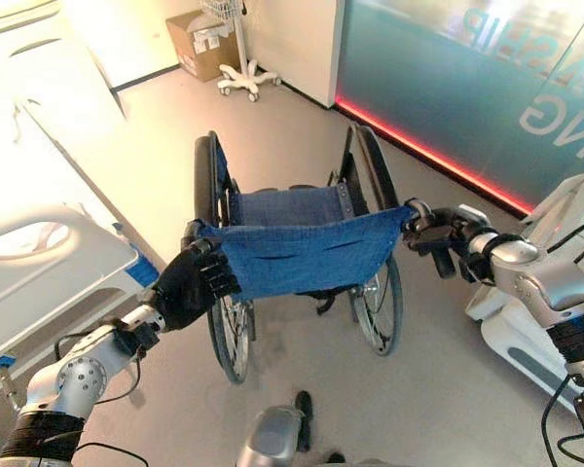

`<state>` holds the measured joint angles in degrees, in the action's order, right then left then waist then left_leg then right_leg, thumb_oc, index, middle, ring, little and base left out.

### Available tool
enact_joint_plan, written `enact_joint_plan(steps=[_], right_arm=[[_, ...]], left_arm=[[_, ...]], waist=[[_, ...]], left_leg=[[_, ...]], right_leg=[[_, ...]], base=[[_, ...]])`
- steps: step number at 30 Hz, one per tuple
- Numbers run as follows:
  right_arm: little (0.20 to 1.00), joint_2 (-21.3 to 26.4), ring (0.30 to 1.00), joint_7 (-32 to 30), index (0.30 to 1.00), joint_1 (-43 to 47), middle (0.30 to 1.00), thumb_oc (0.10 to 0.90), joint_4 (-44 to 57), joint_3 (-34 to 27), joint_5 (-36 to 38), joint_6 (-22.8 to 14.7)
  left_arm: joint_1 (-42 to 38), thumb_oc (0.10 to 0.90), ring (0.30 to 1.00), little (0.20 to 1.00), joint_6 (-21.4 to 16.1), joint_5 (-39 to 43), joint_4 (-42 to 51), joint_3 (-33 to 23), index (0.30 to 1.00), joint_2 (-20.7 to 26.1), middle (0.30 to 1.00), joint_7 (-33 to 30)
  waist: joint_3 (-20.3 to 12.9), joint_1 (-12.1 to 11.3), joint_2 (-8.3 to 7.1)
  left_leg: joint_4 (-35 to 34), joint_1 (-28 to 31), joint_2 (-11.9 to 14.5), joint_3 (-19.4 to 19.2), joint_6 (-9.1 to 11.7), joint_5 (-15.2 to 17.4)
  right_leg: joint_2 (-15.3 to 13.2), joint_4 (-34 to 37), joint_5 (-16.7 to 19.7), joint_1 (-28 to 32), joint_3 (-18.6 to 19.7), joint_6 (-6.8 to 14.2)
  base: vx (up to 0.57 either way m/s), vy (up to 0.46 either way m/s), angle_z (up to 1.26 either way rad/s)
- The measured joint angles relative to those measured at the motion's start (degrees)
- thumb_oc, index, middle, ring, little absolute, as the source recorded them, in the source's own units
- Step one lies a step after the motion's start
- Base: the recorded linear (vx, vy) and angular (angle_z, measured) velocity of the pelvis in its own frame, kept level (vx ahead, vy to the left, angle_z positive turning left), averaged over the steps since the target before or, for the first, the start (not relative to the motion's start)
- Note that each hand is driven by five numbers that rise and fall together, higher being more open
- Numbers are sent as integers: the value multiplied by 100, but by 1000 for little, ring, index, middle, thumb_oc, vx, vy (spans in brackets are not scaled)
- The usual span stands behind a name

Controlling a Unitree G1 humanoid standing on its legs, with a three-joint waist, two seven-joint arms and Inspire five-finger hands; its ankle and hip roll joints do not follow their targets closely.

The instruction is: Push the wheelchair next to the bed

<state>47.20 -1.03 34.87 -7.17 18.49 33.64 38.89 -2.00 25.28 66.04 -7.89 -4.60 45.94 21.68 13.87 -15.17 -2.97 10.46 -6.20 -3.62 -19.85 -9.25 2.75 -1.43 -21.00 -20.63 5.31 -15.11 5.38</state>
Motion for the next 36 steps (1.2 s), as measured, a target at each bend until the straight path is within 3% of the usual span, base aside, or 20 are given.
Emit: enact_joint_plan(steps=[1, 4, 6, 8, 10, 12, 15, 17, 18, 19, 21, 22, 25, 26, 28, 30, 31, 33, 35, 36], right_arm=[[300, -9, 300, 1, 300, 6, 300, 400, 0, -17, -40, -5], [300, -22, 300, 7, 300, -32, 300, 400, -6, -11, -59, -5], [300, -23, 300, 4, 300, 27, 300, 400, -8, -19, -61, -8], [300, -69, 300, -17, 300, 27, 300, 400, -9, -38, -125, -40], [300, -65, 300, -16, 300, -1, 300, 400, 2, -39, -152, -45], [300, -46, 300, -16, 300, -253, 300, 400, 221, -295, -177, -53], [300, 127, 300, -12, 300, -336, 300, 400, 502, -387, -163, -57], [300, 154, 300, -13, 300, -385, 300, 400, 597, -383, -146, -7], [300, 153, 300, -14, 300, -376, 300, 400, 598, -334, -140, 81], [300, 156, 300, -14, 300, -370, 300, 400, 599, -319, -109, 131], [300, 202, 300, -15, 300, -354, 300, 400, 596, -254, 126, 207], [300, 200, 300, -15, 300, -347, 300, 400, 577, -248, 189, 217], [300, 216, 300, -16, 300, -37, 300, 400, 320, -136, 279, 198], [300, 175, 300, -14, 300, -9, 300, 400, 265, -121, 266, 191], [300, 166, 300, -13, 300, 8, 300, 400, 228, -33, 252, 168], [300, 161, 300, -12, 300, 11, 300, 400, 211, -20, 250, 160], [300, 152, 300, 0, 300, 10, 300, 400, 197, -30, 144, 137], [300, 149, 300, 57, 300, 46, 300, 400, 115, -163, 16, 126], [300, 156, 300, 69, 300, 42, 300, 400, 4, -209, -13, 108], [300, 153, 300, 90, 300, 24, 300, 400, -11, -243, -46, 85]], left_arm=[[-27, 400, 300, 300, 0, -2, 0, -21, 300, -24, 300, -23], [-132, 400, 300, 300, 2, -48, -38, -21, 300, 9, 300, -37], [-372, 400, 300, 300, 43, -51, -195, -20, 300, 80, 300, 31], [-405, 400, 300, 300, 84, -62, -265, -18, 300, 90, 300, 32], [-403, 400, 300, 300, 186, -65, -286, -18, 300, 96, 300, 89], [-386, 400, 300, 300, 200, -55, -283, 11, 300, 142, 300, 241], [-422, 400, 300, 300, 201, -44, -271, 45, 300, 298, 300, 323], [-442, 400, 300, 300, 202, -42, -288, 114, 300, 282, 300, 163], [-437, 400, 300, 300, 202, -43, -306, 148, 300, 254, 300, 67], [-438, 400, 300, 300, 201, -43, -313, 155, 300, 243, 300, 20], [-441, 400, 300, 300, 144, -48, -312, 102, 300, 229, 300, -33], [-439, 400, 300, 300, 143, -51, -285, 87, 300, 266, 300, -50], [-379, 400, 300, 300, -22, -98, -213, -4, 300, 31, 300, -138], [-357, 400, 300, 300, -40, -112, -189, -10, 300, -27, 300, -186], [-194, 400, 300, 300, -39, -114, -138, -7, 300, -36, 300, -202], [-91, 400, 300, 300, -39, -112, -67, -7, 300, -39, 300, -207], [16, 400, 300, 300, -38, -109, 65, -8, 300, -48, 300, -200], [-26, 400, 300, 300, -11, -109, 200, 0, 300, -68, 300, -138], [-82, 400, 300, 300, -12, -99, 206, 88, 300, -73, 300, -50], [-79, 400, 300, 300, -12, -99, 220, 150, 300, -39, 300, 31]], waist=[[-2, 7, -5], [-51, 52, -199], [-45, 21, -383], [-32, 47, -328], [58, 109, -165], [184, 256, 161], [270, 720, 330], [284, 982, 296], [281, 952, 283], [276, 970, 274], [190, 959, 37], [152, 938, -100], [200, 642, -31], [201, 486, -29], [203, 420, -27], [205, 414, -31], [244, 393, -96], [307, 458, -157], [335, 432, -181], [343, 366, -80]], left_leg=[[27, 34, -18, -34, -77, 49], [275, 66, -90, -223, -131, 230], [311, 41, -212, -129, -200, 294], [8, 186, -444, 691, -173, 177], [-374, 533, -459, 1235, -102, -22], [-527, 758, -297, 2134, 51, -151], [-552, 746, -212, 2889, 270, -99], [-342, 758, -69, 2346, 337, 164], [-272, 891, -65, 2476, 409, 237], [-242, 949, -27, 2568, 477, 285], [-163, 981, 149, 2369, 713, 433], [-72, 933, 158, 2247, 804, 489], [1541, 208, 567, 1689, 1079, 678], [2431, -209, 819, 1393, 1267, 510], [2677, -258, 987, 1306, 1421, 202], [2735, -272, 1018, 1302, 1419, 66], [2756, -370, 702, 1452, 1379, 282], [1769, -430, 344, 972, 1187, 414], [1012, -475, 317, 516, 1210, 392], [570, -519, 357, 535, 1164, 251]], right_leg=[[-200, -1207, -97, -386, -97, 477], [-287, -2756, 186, -548, -47, 1080], [-20, -2700, 403, -400, 219, 1036], [33, -2449, 396, -308, 312, 890], [-117, -2223, 213, -296, 274, 564], [-379, -1732, -84, -730, 150, 91], [-818, -144, 279, -1286, 362, 224], [-1395, 838, 1148, -1377, 578, 470], [-1501, 933, 1456, -1388, 655, 519], [-1450, 949, 1526, -1350, 672, 522], [-1054, 923, 1600, -1083, 501, 400], [-914, 969, 1737, -973, 472, 190], [-543, 865, 1519, -856, 162, -193], [-494, 892, 1436, -740, 25, -309], [-411, 883, 1319, -526, -164, -499], [-371, 887, 1287, -437, -162, -550], [-381, 1070, 1122, -203, -36, -546], [-302, 1407, 1059, 19, 245, -532], [-228, 1626, 1050, 245, 242, -534], [-100, 1633, 997, 377, 429, -485]], base=[[336, -140, 28], [228, -183, 33], [362, -170, 24], [353, -116, 15], [343, -166, 35], [428, -317, 49], [413, -378, 96], [335, -281, 94], [329, -272, 77], [407, -337, 71], [417, -360, 81], [336, -334, 63], [295, -298, 14], [210, -108, 2], [305, -71, 33], [390, -20, 48], [423, -4, 61], [500, 52, 70], [421, 71, 24], [460, 67, 6]])
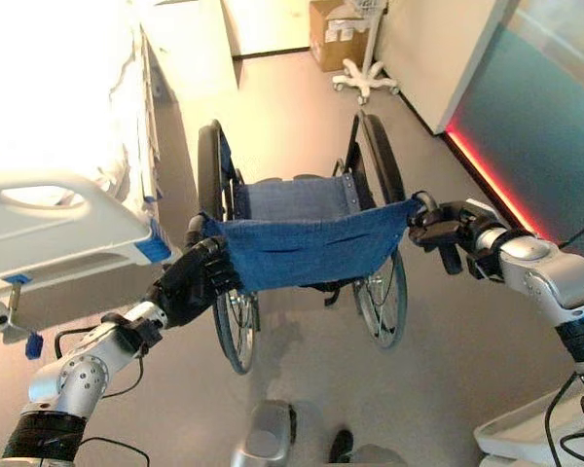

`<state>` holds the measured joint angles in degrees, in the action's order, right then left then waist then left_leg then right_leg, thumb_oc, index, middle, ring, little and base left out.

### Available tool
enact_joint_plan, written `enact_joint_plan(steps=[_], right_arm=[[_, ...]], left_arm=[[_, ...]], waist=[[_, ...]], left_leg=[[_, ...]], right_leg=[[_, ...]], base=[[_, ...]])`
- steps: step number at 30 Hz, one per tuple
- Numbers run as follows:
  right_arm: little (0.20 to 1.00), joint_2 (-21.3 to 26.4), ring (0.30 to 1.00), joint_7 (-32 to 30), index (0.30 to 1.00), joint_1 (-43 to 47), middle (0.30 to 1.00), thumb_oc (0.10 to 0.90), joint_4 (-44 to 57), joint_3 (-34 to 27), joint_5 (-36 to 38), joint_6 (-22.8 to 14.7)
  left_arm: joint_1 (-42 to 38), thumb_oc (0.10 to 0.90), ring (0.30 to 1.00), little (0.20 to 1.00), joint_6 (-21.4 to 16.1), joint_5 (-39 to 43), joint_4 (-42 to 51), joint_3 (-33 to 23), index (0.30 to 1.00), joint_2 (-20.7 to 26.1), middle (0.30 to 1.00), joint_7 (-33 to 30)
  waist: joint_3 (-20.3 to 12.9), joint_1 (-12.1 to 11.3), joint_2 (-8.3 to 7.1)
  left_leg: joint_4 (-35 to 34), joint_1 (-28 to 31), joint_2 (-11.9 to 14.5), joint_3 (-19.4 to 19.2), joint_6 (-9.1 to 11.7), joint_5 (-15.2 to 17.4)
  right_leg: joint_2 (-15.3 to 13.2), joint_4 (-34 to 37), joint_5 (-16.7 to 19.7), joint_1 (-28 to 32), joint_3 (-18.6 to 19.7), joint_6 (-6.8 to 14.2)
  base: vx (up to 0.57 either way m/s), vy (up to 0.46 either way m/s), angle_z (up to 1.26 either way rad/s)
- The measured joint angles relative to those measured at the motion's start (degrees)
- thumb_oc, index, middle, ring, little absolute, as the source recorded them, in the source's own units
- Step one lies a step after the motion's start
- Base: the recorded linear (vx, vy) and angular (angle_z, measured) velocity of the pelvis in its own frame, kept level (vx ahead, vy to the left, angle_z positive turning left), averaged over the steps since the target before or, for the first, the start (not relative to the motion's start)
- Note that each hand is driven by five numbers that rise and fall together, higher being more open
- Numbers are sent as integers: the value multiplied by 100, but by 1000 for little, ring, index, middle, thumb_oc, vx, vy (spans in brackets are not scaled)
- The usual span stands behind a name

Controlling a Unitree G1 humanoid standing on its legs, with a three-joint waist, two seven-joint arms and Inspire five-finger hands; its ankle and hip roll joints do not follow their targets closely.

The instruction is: Push the wheelchair next to the bed

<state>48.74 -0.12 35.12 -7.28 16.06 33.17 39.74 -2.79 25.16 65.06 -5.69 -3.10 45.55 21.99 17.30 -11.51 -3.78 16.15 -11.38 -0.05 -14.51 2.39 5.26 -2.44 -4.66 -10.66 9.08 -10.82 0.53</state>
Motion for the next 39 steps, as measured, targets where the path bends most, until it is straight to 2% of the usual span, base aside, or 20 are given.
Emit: enact_joint_plan(steps=[4, 5, 6, 8, 10, 12, 14, 17, 18, 20, 22, 23, 28, 30, 33, 34, 36, 37, 38, 39], right_arm=[[300, 23, 300, 22, 300, -237, 300, 400, 66, -216, -157, -127], [300, 22, 300, 26, 300, -351, 300, 400, 93, -258, -182, -187], [300, 34, 300, 57, 300, -373, 300, 400, 93, -257, -182, -186], [300, 50, 300, 168, 300, -371, 300, 400, 97, -252, -182, -188], [300, 12, 300, 170, 300, -390, 300, 400, 101, -233, -194, -192], [300, 18, 300, 166, 300, -415, 300, 400, 98, -234, -179, -185], [300, 13, 300, 158, 300, -393, 300, 400, 103, -255, -138, -188], [300, -48, 300, 132, 300, -378, 300, 400, 107, -283, -136, -219], [300, -49, 300, 133, 300, -387, 300, 400, 114, -285, -142, -219], [300, -27, 300, 134, 300, -399, 300, 400, 160, -373, -153, -219], [300, 7, 300, 135, 300, -365, 300, 400, 215, -436, -182, -219], [300, 29, 300, 135, 300, -336, 300, 400, 215, -443, -181, -218], [300, 223, 300, 134, 300, -285, 300, 400, 450, -449, -145, -53], [300, 225, 300, 135, 300, -273, 300, 400, 545, -436, -124, 61], [300, 256, 300, 137, 300, -290, 300, 400, 534, -288, 135, 157], [300, 253, 300, 137, 300, -269, 300, 400, 525, -250, 156, 156], [300, 234, 300, 137, 300, -198, 300, 400, 429, -158, 243, 155], [300, 234, 300, 137, 300, -158, 300, 400, 389, -147, 276, 155], [300, 234, 300, 137, 300, -103, 300, 400, 365, -90, 274, 148], [300, 233, 300, 137, 300, -82, 300, 400, 358, -46, 268, 125]], left_arm=[[22, 400, 300, 300, 1, 4, 71, 87, 300, -4, 300, 272], [51, 400, 300, 300, 6, 7, 127, 86, 300, -5, 300, 276], [61, 400, 300, 300, 19, 7, 137, 85, 300, 2, 300, 273], [73, 400, 300, 300, 72, 5, 148, 14, 300, 69, 300, 250], [14, 400, 300, 300, 82, 0, 89, -7, 300, 59, 300, 162], [-273, 400, 300, 300, 176, -1, -92, -1, 300, 87, 300, 153], [-441, 400, 300, 300, 214, -4, -183, 0, 300, 134, 300, 127], [-572, 400, 300, 300, 212, -4, -337, -1, 300, 139, 300, 93], [-582, 400, 300, 300, 203, -3, -369, -2, 300, 143, 300, 90], [-605, 400, 300, 300, 184, 20, -355, -2, 300, 154, 300, 91], [-647, 400, 300, 300, 163, 80, -349, 1, 300, 157, 300, 84], [-649, 400, 300, 300, 117, 89, -323, 1, 300, 147, 300, 53], [-631, 400, 300, 300, 83, 86, -282, 29, 300, 61, 300, -91], [-612, 400, 300, 300, 82, 86, -359, 29, 300, 77, 300, -87], [-580, 400, 300, 300, 11, 28, -429, 9, 300, -8, 300, -204], [-537, 400, 300, 300, -22, 19, -404, -4, 300, -11, 300, -216], [-506, 400, 300, 300, -92, -13, -397, -28, 300, -3, 300, -215], [-496, 400, 300, 300, -93, -28, -397, -28, 300, -15, 300, -219], [-449, 400, 300, 300, -93, -60, -397, -22, 300, -22, 300, -226], [-408, 400, 300, 300, -92, -84, -386, -21, 300, -15, 300, -225]], waist=[[9, -96, 254], [-23, -155, 194], [-55, -213, 144], [-143, -275, -6], [-161, -194, 34], [-168, -150, -87], [-171, -136, -117], [-162, -120, -96], [-119, -49, -26], [-52, 80, 91], [-13, 176, 156], [-8, 241, 172], [53, 525, 364], [49, 580, 357], [-1, 644, 249], [-3, 642, 260], [-18, 319, 187], [-21, 286, 173], [-20, 241, 169], [-24, 223, 177]], left_leg=[[-681, -119, 285, -108, 85, -409], [-455, -81, 246, -168, -36, -621], [-356, -71, 192, -186, -42, -618], [-235, -9, 47, -484, -317, -492], [-481, 320, -17, -659, -1019, -552], [-501, 511, -162, -615, -1097, -437], [-551, 634, -238, -619, -1142, -347], [-865, 932, -393, -336, -1159, -339], [-962, 1085, -415, -31, -1142, -351], [-997, 1160, -408, 373, -1139, -349], [-990, 1159, -426, 509, -1109, -334], [-994, 1157, -458, 810, -1001, -265], [-1030, 1329, -470, 1469, -863, -152], [-1024, 1458, -419, 1632, -713, -64], [-625, 1465, -199, 1674, -263, 236], [-574, 1476, -71, 1552, -177, 289], [467, 1055, 173, 1307, 41, 414], [1028, 780, 213, 1231, 58, 401], [1610, 504, 310, 1104, 251, 272], [1732, 456, 320, 1100, 338, 185]], right_leg=[[144, 136, -298, 510, 84, 105], [29, -42, -573, 572, 160, 144], [-63, -157, -692, 560, 188, 169], [-297, -405, -778, 626, 114, 470], [-495, -1571, -827, 333, -416, 714], [-573, -3442, -589, -350, -207, 1358], [-454, -4028, -422, -681, -158, 1533], [-360, -3917, -611, -950, -203, 1186], [-338, -3510, -832, -953, -231, 788], [-379, -2714, -1069, -1092, -207, 357], [-482, -1831, -980, -1375, -114, 396], [-569, -1509, -660, -1608, 79, 457], [-1100, -1171, 268, -2049, 361, 943], [-1125, -634, 653, -1904, 386, 887], [-630, -358, 974, -1302, 346, 651], [-515, -402, 821, -1276, 235, 547], [-333, -706, 509, -1318, 79, 238], [-329, -790, 422, -1324, 47, 199], [-320, -905, 310, -1302, -29, 117], [-296, -989, 224, -1274, -103, 85]], base=[[427, 81, -13], [362, 127, -14], [391, 156, -33], [385, 162, -20], [404, 122, 18], [260, 28, 28], [266, -18, 11], [297, -67, 7], [301, -98, 34], [250, -79, 46], [256, -87, 41], [295, -129, 39], [386, -247, 47], [489, -331, 49], [321, -211, 73], [408, -287, 52], [309, -217, 7], [310, -136, 17], [229, -66, 18], [303, -72, 20]])
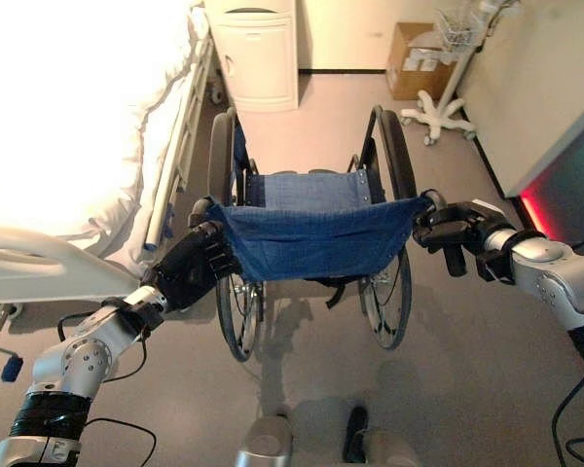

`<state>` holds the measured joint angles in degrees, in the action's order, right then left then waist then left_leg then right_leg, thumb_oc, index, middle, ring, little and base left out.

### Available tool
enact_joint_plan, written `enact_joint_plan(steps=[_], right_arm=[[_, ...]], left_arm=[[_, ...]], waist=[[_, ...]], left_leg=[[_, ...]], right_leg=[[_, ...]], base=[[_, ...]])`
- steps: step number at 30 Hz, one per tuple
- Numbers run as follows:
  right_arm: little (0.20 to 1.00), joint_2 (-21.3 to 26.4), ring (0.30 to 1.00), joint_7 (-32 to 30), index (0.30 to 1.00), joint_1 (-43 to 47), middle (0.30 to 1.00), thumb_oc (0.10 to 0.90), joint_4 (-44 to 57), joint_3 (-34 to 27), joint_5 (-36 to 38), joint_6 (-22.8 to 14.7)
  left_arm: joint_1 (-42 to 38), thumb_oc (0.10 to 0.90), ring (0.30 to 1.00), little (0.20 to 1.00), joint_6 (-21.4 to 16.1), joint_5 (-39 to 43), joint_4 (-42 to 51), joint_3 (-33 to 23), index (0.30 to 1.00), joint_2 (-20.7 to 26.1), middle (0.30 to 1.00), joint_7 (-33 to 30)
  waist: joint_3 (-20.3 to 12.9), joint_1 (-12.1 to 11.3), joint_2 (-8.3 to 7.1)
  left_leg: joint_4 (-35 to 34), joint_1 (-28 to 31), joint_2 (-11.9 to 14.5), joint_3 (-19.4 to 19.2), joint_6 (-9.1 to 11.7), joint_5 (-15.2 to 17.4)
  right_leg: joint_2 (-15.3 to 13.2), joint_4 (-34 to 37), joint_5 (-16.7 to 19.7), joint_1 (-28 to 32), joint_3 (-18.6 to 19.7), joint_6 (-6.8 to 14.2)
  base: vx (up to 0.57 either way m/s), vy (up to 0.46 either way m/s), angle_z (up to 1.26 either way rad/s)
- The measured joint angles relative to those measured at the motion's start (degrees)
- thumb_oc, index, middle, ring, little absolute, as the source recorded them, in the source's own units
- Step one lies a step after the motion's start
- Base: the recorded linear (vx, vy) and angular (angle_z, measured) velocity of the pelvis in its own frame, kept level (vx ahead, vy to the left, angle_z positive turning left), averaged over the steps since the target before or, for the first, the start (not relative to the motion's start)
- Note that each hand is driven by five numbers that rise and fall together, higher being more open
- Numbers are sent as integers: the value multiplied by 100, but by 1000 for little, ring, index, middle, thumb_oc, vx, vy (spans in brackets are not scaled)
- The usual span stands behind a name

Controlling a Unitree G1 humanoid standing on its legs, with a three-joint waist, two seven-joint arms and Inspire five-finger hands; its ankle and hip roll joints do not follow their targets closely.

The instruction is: Push the wheelchair next to the bed

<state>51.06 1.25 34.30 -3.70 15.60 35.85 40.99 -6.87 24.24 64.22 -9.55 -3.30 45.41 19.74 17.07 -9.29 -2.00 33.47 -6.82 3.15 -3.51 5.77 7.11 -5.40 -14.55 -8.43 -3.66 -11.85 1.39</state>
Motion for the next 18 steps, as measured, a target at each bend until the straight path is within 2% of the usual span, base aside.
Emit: enact_joint_plan(steps=[2, 4, 5, 6, 8, 9, 10, 11, 12, 13, 14, 15, 16, 18], right_arm=[[300, 0, 300, 1, 300, 32, 300, 400, -5, 49, -18, -30], [300, 2, 300, 36, 300, 48, 300, 400, -5, 31, -164, -39], [300, 3, 300, 37, 300, 44, 300, 400, -12, -31, -224, -40], [300, 13, 300, 37, 300, 44, 300, 400, -30, -74, -230, -40], [300, 12, 300, 39, 300, 42, 300, 400, -155, -217, -455, -42], [300, 24, 300, 39, 300, 37, 300, 400, -216, -231, -458, -43], [300, 26, 300, 38, 300, 11, 300, 400, -343, -259, -467, -53], [300, 21, 300, 37, 300, -25, 300, 400, -364, -280, -480, -69], [300, -44, 300, 37, 300, -155, 300, 400, -365, -340, -628, -169], [300, -41, 300, 37, 300, -276, 300, 400, -306, -405, -679, -235], [300, -28, 300, 41, 300, -312, 300, 400, -241, -413, -680, -239], [300, -25, 300, 52, 300, -311, 300, 400, -213, -410, -681, -240], [300, -33, 300, 53, 300, -328, 300, 400, -151, -404, -685, -266], [300, -64, 300, 55, 300, -325, 300, 400, -119, -386, -682, -296]], left_arm=[[157, 400, 300, 300, 0, -95, 120, 2, 300, 0, 300, -15], [205, 400, 300, 300, 2, -95, 224, 11, 300, -11, 300, -13], [212, 400, 300, 300, 5, -95, 317, 39, 300, -20, 300, -12], [210, 400, 300, 300, 5, -95, 366, 64, 300, -18, 300, -11], [104, 400, 300, 300, 4, -92, 490, 240, 300, -50, 300, 26], [54, 400, 300, 300, 4, -92, 487, 303, 300, -71, 300, 29], [33, 400, 300, 300, 4, -92, 499, 403, 300, -101, 300, 99], [44, 400, 300, 300, 4, -93, 501, 433, 300, -109, 300, 126], [64, 400, 300, 300, -5, -92, 490, 450, 300, -120, 300, 227], [89, 400, 300, 300, -20, -93, 513, 448, 300, -141, 300, 266], [108, 400, 300, 300, -17, -100, 514, 448, 300, -116, 300, 263], [123, 400, 300, 300, -17, -99, 513, 443, 300, -90, 300, 254], [141, 400, 300, 300, -15, -100, 508, 430, 300, -32, 300, 205], [137, 400, 300, 300, 3, -101, 498, 354, 300, -24, 300, 124]], waist=[[-5, -26, 12], [-6, -31, -3], [-1, -3, -50], [-3, 16, -65], [2, 223, -79], [3, 224, -79], [3, 188, 37], [10, 159, 112], [9, 62, 114], [2, -18, 86], [-5, -87, 71], [-4, -130, 61], [0, -125, 50], [-5, -151, 25]], left_leg=[[254, -58, 99, 6, 118, -117], [459, -169, 96, -7, 142, -180], [148, -219, -68, -16, -56, -8], [-244, -172, -180, -49, -142, 47], [-2283, 61, -499, -481, -372, 15], [-2665, 103, -530, -584, -428, -94], [-3406, 305, -382, -730, -392, -656], [-3433, 418, -241, -921, -439, -1174], [-3266, 442, -193, -1160, -879, -1162], [-3056, 440, -182, -1301, -912, -984], [-2956, 468, -212, -1401, -934, -886], [-2928, 500, -256, -1419, -955, -832], [-2900, 550, -329, -1399, -987, -823], [-2784, 576, -373, -1402, -983, -692]], right_leg=[[31, -69, -115, 158, -143, -70], [57, -44, -152, 204, -134, -131], [38, 133, -165, 284, 10, -133], [28, 185, -158, 290, 96, -121], [62, 614, -123, 508, 510, -47], [71, 719, -95, 593, 521, -9], [206, 843, -89, 799, 533, 54], [274, 838, -109, 854, 516, 105], [283, 690, -346, 940, 366, 25], [208, 430, -428, 939, 58, -69], [148, 452, -467, 982, -81, -96], [107, 505, -488, 1065, -102, -47], [46, 607, -444, 1165, -114, 200], [24, 628, -467, 1262, -137, 304]], base=[[316, -3, 29], [346, 43, 40], [313, 64, 46], [517, 109, 67], [495, 105, 69], [348, 64, 28], [441, 63, -10], [520, 64, -33], [539, 76, -40], [474, 79, -44], [318, 58, -40], [348, 59, -30], [372, 72, -14], [471, 123, 3]])
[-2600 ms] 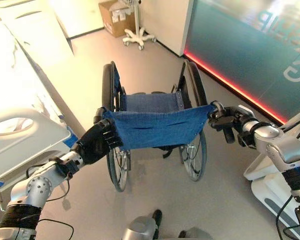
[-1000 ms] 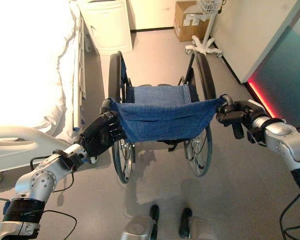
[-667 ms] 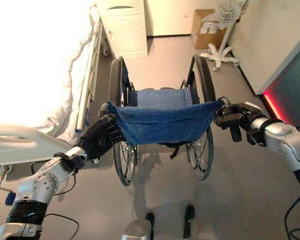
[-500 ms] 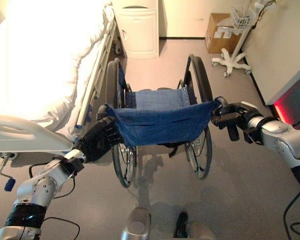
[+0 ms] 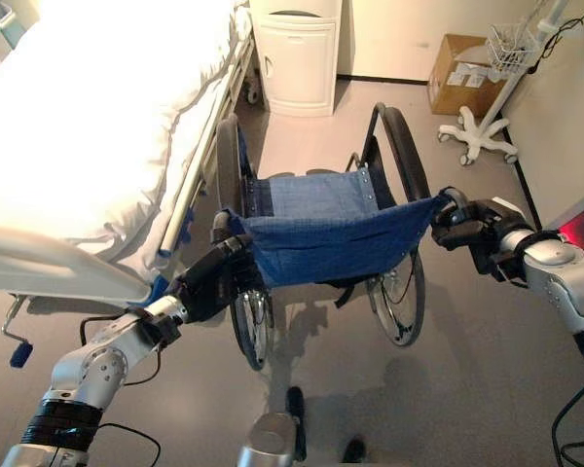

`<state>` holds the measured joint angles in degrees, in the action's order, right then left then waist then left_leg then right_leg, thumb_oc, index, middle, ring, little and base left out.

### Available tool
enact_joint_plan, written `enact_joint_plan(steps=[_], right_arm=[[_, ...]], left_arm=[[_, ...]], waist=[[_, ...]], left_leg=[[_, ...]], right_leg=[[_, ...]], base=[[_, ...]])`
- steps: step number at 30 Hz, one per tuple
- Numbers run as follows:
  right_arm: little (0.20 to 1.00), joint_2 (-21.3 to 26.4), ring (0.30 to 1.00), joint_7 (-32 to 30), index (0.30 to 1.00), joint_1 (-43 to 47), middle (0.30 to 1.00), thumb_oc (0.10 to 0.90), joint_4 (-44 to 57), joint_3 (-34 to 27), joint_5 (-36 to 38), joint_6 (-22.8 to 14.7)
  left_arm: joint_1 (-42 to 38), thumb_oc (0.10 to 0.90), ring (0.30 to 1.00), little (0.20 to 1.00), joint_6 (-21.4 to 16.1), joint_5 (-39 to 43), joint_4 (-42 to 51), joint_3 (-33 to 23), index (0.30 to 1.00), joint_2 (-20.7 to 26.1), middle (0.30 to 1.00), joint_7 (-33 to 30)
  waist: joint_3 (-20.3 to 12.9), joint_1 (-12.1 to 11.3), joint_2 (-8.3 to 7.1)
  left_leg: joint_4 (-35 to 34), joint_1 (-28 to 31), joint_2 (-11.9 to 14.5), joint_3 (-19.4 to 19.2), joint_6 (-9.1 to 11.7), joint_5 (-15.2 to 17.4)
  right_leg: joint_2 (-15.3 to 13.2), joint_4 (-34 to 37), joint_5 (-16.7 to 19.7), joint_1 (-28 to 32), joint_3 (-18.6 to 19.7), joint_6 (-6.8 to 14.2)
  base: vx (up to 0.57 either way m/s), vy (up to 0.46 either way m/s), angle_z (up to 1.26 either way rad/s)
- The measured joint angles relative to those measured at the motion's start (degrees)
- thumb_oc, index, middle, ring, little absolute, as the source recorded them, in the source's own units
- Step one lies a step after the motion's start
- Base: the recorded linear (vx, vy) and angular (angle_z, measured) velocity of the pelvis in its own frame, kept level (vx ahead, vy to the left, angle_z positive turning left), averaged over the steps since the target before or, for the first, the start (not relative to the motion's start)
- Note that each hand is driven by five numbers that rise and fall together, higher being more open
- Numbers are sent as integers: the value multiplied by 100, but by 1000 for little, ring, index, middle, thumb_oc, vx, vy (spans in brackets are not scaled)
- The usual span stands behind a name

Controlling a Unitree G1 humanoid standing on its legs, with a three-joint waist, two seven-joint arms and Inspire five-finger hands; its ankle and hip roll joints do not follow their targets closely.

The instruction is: Push the wheelchair next to the bed

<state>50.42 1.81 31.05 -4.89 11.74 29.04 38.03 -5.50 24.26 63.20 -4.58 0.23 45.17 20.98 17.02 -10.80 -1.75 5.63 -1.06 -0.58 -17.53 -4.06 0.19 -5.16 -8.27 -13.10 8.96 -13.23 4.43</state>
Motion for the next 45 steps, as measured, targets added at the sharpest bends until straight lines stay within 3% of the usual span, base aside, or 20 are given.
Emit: enact_joint_plan(steps=[2, 4, 7, 9, 11, 13, 15, 17, 20, 24, 27, 30, 32, 33, 36, 37, 39, 40, 42, 45], right_arm=[[300, -83, 300, -2, 300, -42, 300, 400, -44, 13, 8, 8], [300, -164, 300, -69, 300, -203, 300, 400, -130, 16, 82, 26], [300, -252, 300, -83, 300, -401, 300, 400, -67, -32, 170, -14], [300, -227, 300, -83, 300, -441, 300, 400, 71, -52, 284, -20], [300, -226, 300, -82, 300, -393, 300, 400, 228, -153, 292, -47], [300, -160, 300, -74, 300, -248, 300, 400, 387, -190, 291, -37], [300, -152, 300, -74, 300, -244, 300, 400, 355, -157, 295, 29], [300, -71, 300, -75, 300, -154, 300, 400, 275, -49, 302, 64], [300, 55, 300, -76, 300, -104, 300, 400, 258, -25, 300, 104], [300, 83, 300, -45, 300, -231, 300, 400, 234, 20, 381, 188], [300, 80, 300, -45, 300, -206, 300, 400, 219, 77, 513, 187], [300, 86, 300, -44, 300, -148, 300, 400, 182, 122, 488, 167], [300, 89, 300, -44, 300, -152, 300, 400, 175, 154, 466, 177], [300, 95, 300, -45, 300, -156, 300, 400, 170, 154, 464, 183], [300, 113, 300, -46, 300, -144, 300, 400, 97, 65, 457, 181], [300, 134, 300, -46, 300, -143, 300, 400, 55, 19, 434, 181], [300, 146, 300, -46, 300, -167, 300, 400, 23, -34, 249, 164], [300, 163, 300, -54, 300, -192, 300, 400, 10, -71, 221, 152], [300, 148, 300, -52, 300, -255, 300, 400, 36, -157, 225, 103], [300, 93, 300, -52, 300, -474, 300, 400, 304, -215, 226, 99]], left_arm=[[-121, 400, 300, 300, 93, -11, -154, -64, 300, -2, 300, 48], [-296, 400, 300, 300, 276, -60, -278, -60, 300, 85, 300, 201], [-313, 400, 300, 300, 335, -74, -389, -62, 300, 347, 300, 475], [-313, 400, 300, 300, 369, -88, -400, -59, 300, 563, 300, 551], [-395, 400, 300, 300, 355, -90, -473, -57, 300, 600, 300, 546], [-569, 400, 300, 300, 334, -89, -613, 10, 300, 622, 300, 460], [-646, 400, 300, 300, 302, -85, -669, 141, 300, 614, 300, 314], [-666, 400, 300, 300, 270, -53, -653, 306, 300, 604, 300, 234], [-682, 400, 300, 300, 270, -55, -669, 413, 300, 514, 300, 268], [-642, 400, 300, 300, 270, -186, -671, 473, 300, 489, 300, 284], [-658, 400, 300, 300, 230, -235, -671, 465, 300, 475, 300, 128], [-611, 400, 300, 300, 232, -275, -694, 474, 300, 338, 300, 71], [-575, 400, 300, 300, 232, -275, -688, 479, 300, 331, 300, 82], [-571, 400, 300, 300, 232, -273, -673, 492, 300, 336, 300, 106], [-569, 400, 300, 300, 218, -266, -620, 546, 300, 332, 300, 248], [-567, 400, 300, 300, 215, -262, -594, 587, 300, 331, 300, 378], [-547, 400, 300, 300, 175, -194, -570, 666, 300, 227, 300, 665], [-512, 400, 300, 300, 157, -182, -463, 671, 300, 201, 300, 703], [-497, 400, 300, 300, 136, -205, -369, 610, 300, 230, 300, 622], [-389, 400, 300, 300, 150, -269, -323, 400, 300, 269, 300, 429]], waist=[[4, 29, -24], [-10, 63, -82], [-41, 121, -256], [-36, 201, -247], [44, 228, -102], [146, 409, 120], [121, 598, 56], [95, 684, 49], [98, 747, 157], [6, 1000, 27], [-15, 785, -38], [-21, 591, -1], [-14, 572, -27], [6, 561, -75], [13, 584, -98], [12, 585, -28], [35, 614, 169], [27, 558, 187], [38, 411, 152], [78, 326, 35]], left_leg=[[236, 23, 55, 76, 11, 175], [426, 112, 198, 203, 34, 376], [535, 263, 45, 489, 22, 626], [433, 353, 55, 584, 19, 625], [360, 360, 80, 879, 53, 603], [343, 333, 112, 1147, 99, 588], [330, 422, 15, 1388, 267, 640], [514, 513, -42, 1372, 393, 861], [93, 787, -11, 1452, 209, 767], [346, 919, 111, 1458, 489, 976], [2539, -112, 323, 1232, 1122, 1096], [4142, -873, 347, 1316, 1588, 228], [4337, -1156, 319, 1345, 1408, 133], [3759, -1180, 240, 1254, 980, 390], [1550, -838, 44, 1028, 818, 400], [347, -490, 110, 1029, 768, 94], [-669, -33, 421, 1081, 831, -454], [-731, 122, 447, 860, 465, -735], [-531, 135, 436, 637, 395, -543], [-20, 226, 307, 639, 364, -54]], right_leg=[[-2, -450, -81, -29, -9, 144], [-75, -1994, -186, -623, 61, 430], [-112, -3332, -37, -1175, 680, 886], [-74, -3107, -231, -1171, 737, 621], [-22, -2538, -518, -1362, 748, 79], [-89, -1275, -183, -1655, 789, 86], [-282, -498, 920, -1425, 604, 177], [-407, -1088, 698, -1612, 469, 193], [-448, -2055, 424, -2217, 583, 192], [-156, -893, 856, -1759, 569, 12], [-96, -902, 685, -1709, 470, -264], [-82, -1153, 497, -1587, 594, -371], [-66, -917, 502, -1385, 710, -347], [-23, -599, 515, -1205, 875, -342], [40, -301, 561, -1000, 1410, -269], [91, -231, 525, -901, 1480, -191], [235, -99, 369, -623, 1741, -30], [187, -124, 292, -624, 1654, -26], [56, -251, 305, -711, 1201, -150], [-135, 97, 450, -301, 1160, 149]], base=[[324, 90, 23], [360, 51, 33], [354, 33, 15], [294, 6, 13], [260, -13, -7], [313, -27, 37], [404, -76, 77], [331, -79, 52], [546, -160, 23], [388, -103, 61], [229, -72, 9], [307, 40, -15], [306, 129, 20], [361, 181, 18], [404, 217, 10], [448, 240, -3], [507, 293, -23], [508, 313, -44], [516, 341, -57], [414, 310, -33]])
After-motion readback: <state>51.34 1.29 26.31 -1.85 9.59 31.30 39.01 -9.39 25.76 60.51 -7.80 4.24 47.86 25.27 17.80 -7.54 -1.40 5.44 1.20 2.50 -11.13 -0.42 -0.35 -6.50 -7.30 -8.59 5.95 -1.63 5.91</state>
